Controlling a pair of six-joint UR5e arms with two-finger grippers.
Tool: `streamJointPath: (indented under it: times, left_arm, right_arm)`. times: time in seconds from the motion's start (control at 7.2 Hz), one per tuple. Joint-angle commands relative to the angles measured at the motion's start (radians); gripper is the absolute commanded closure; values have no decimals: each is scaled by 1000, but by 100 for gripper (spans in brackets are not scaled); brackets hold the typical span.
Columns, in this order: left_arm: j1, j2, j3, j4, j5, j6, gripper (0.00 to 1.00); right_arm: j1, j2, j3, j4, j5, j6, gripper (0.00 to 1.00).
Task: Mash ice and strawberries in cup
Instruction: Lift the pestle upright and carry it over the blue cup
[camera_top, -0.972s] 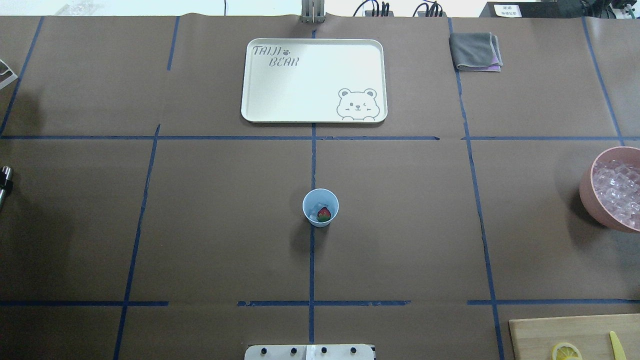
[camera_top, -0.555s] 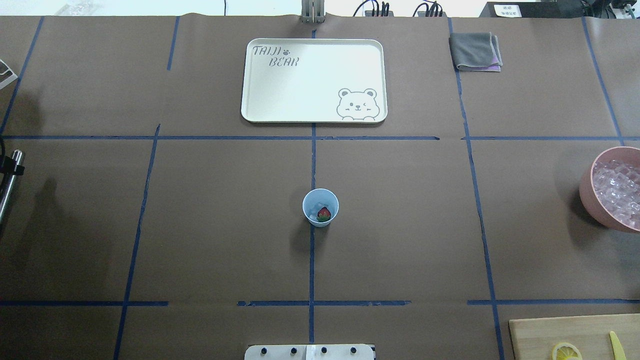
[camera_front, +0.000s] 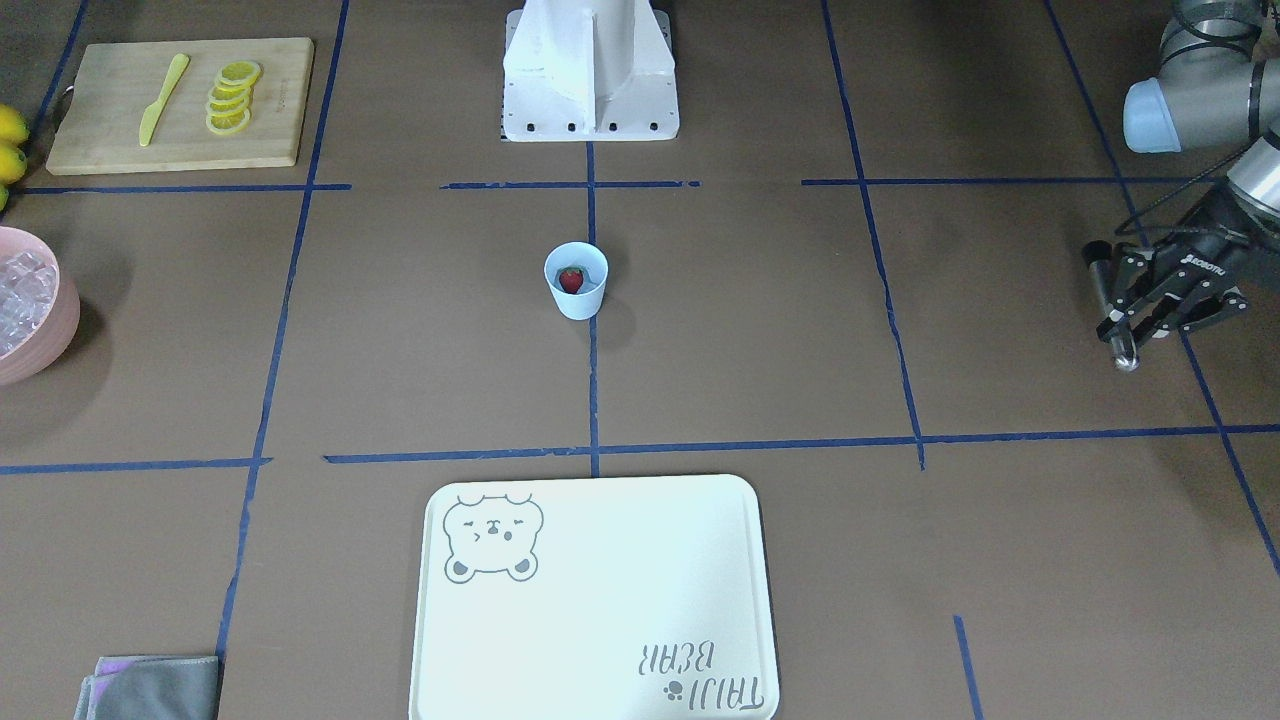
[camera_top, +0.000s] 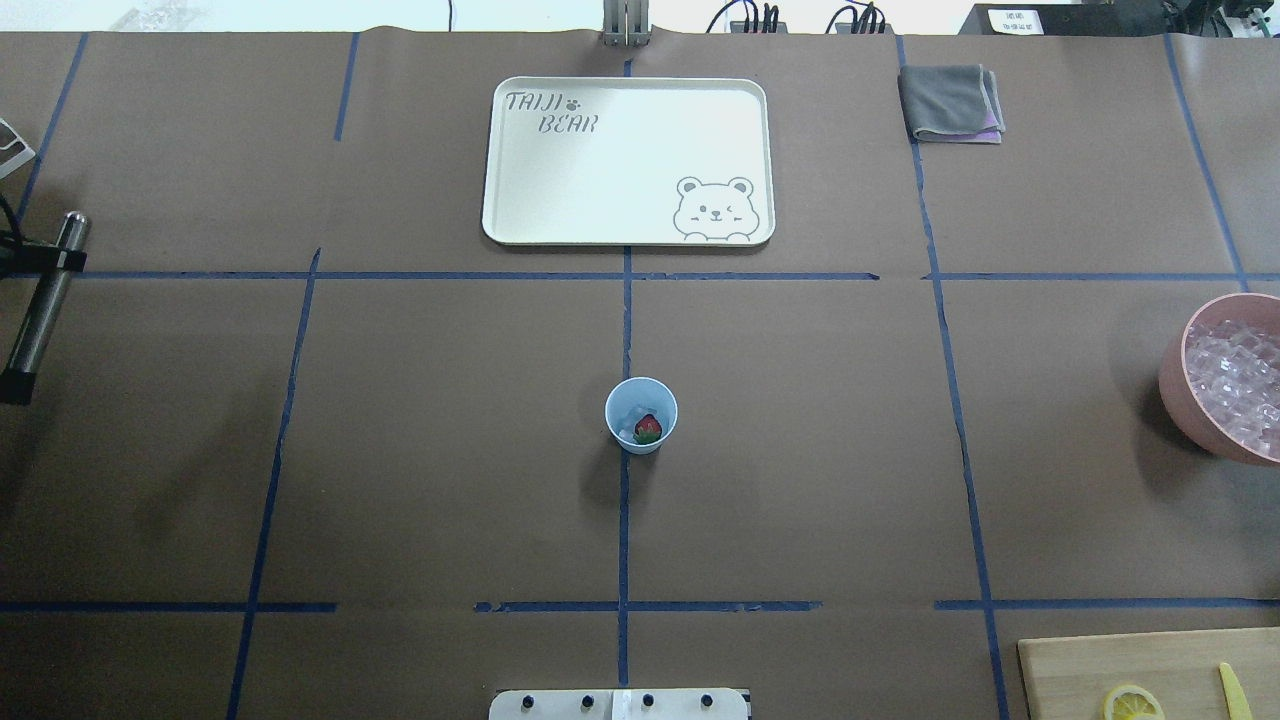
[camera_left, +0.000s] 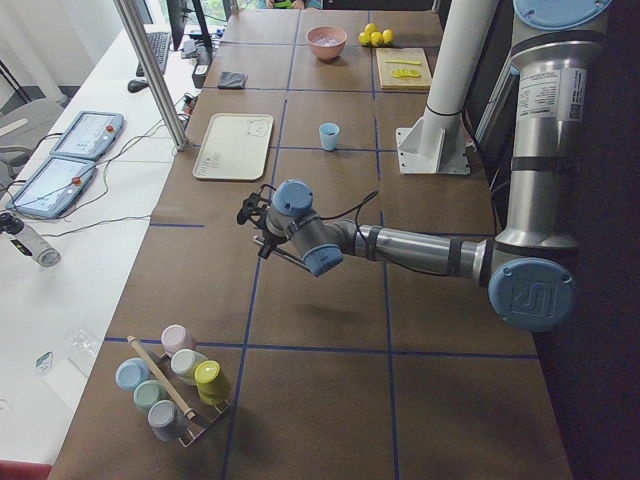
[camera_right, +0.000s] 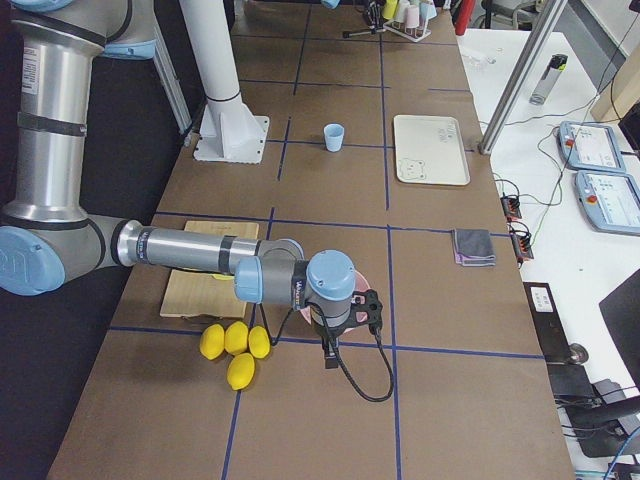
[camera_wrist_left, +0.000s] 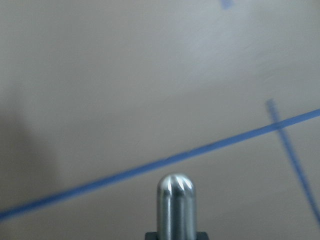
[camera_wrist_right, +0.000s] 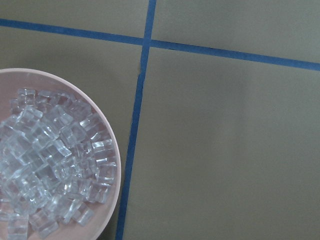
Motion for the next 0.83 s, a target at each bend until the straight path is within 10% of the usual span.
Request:
streamJointPath:
  times: [0.0,0.69]
  left_arm:
    - [-2,-17,-69,-87,-20,-3,100]
    - [33,-230,-69,-307,22,-3,100]
  right_arm:
    - [0,0,-2,-1,-2,0,0]
    - [0,0,-2,-1,0,11,0]
